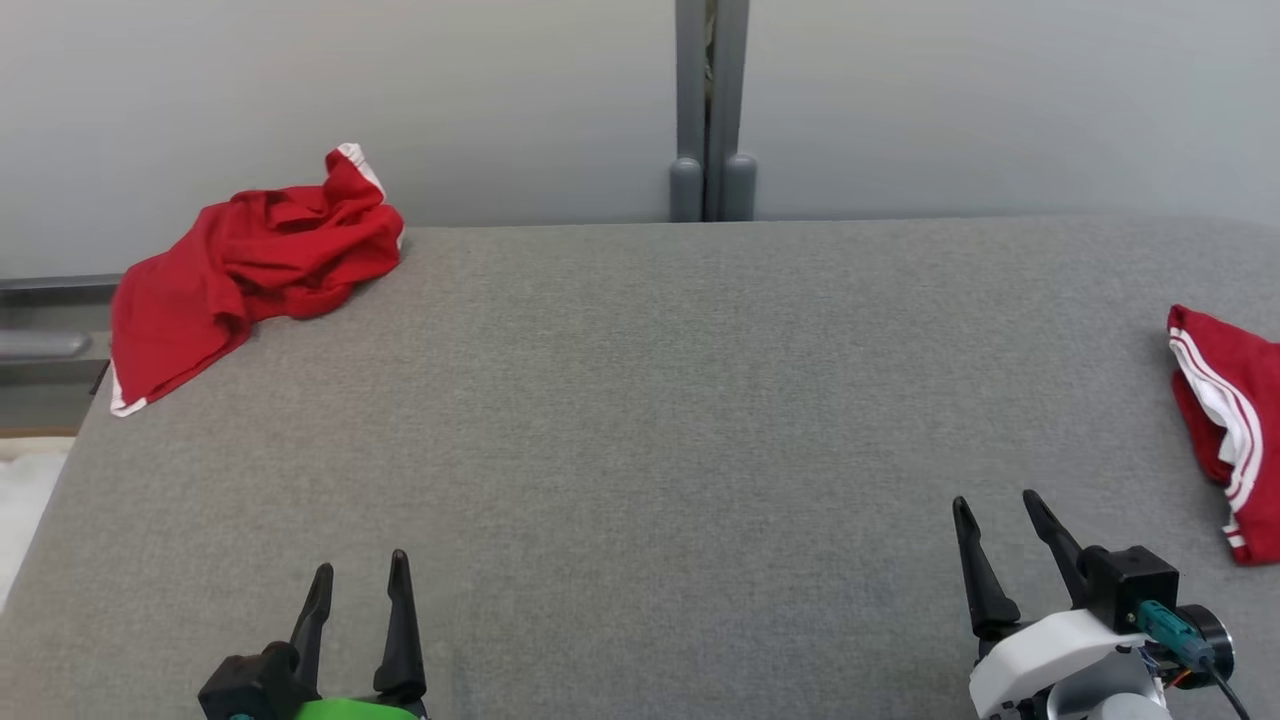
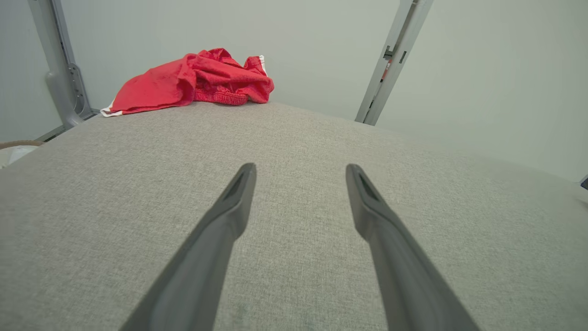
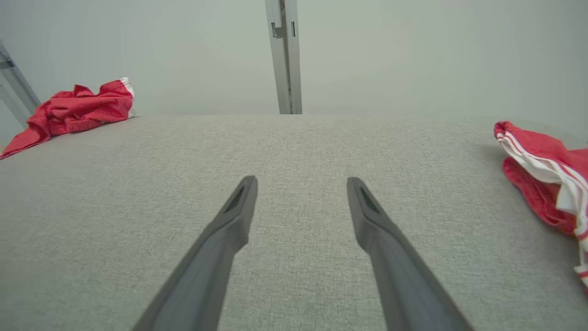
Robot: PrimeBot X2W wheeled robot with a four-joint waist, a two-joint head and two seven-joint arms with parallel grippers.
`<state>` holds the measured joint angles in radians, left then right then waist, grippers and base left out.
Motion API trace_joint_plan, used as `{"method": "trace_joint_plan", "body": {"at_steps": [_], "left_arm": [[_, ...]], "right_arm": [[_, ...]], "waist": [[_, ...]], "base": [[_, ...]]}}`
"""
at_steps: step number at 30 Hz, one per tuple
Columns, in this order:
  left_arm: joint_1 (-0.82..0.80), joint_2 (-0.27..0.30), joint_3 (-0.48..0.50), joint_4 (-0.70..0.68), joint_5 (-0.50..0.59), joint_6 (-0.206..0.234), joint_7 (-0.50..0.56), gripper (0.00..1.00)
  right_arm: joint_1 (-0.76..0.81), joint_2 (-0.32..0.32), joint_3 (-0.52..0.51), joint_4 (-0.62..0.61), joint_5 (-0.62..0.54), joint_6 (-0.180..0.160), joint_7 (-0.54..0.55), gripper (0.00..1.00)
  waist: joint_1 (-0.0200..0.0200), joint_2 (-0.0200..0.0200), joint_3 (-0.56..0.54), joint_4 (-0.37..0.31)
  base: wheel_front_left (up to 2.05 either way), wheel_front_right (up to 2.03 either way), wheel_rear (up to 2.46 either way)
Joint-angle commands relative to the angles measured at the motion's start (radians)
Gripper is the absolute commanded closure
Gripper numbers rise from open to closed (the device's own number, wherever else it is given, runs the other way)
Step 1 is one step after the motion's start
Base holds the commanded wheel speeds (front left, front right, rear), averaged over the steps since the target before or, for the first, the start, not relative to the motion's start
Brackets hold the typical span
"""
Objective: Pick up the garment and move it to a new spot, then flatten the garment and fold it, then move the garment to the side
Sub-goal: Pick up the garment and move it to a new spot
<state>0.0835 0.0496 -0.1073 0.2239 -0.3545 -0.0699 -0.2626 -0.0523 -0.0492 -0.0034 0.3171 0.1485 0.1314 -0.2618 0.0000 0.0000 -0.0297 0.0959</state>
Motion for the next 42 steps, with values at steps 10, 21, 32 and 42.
{"method": "trace_joint_plan", "body": {"at_steps": [10, 21, 32, 42], "left_arm": [[-0.012, 0.002, 0.019, 0.007, 0.026, -0.009, -0.002, 0.0], [0.002, 0.004, 0.052, -0.003, 0.04, -0.019, -0.001, 0.0], [0.011, 0.012, 0.082, -0.014, 0.05, -0.02, -0.002, 0.0], [-0.11, 0.113, 0.142, -0.051, 0.081, -0.029, -0.002, 0.0]], "right_arm": [[0.011, -0.003, 0.003, -0.001, 0.01, -0.002, -0.004, 0.0], [0.012, -0.004, 0.03, 0.003, 0.016, -0.002, -0.004, 0.0], [-0.012, -0.004, 0.055, 0.015, 0.009, -0.002, -0.004, 0.0], [-0.079, -0.004, 0.046, -0.014, -0.053, -0.002, -0.004, 0.0]], "waist": [[0.0, 0.0, -0.008, 0.237], [0.0, 0.0, -0.011, 0.366], [0.0, 0.0, -0.007, 0.371], [0.0, 0.0, 0.07, 0.328]], "base": [[0.0, 0.0, 0.0], [0.0, 0.0, 0.0], [0.0, 0.0, 0.0], [0.0, 0.0, 0.0]]}}
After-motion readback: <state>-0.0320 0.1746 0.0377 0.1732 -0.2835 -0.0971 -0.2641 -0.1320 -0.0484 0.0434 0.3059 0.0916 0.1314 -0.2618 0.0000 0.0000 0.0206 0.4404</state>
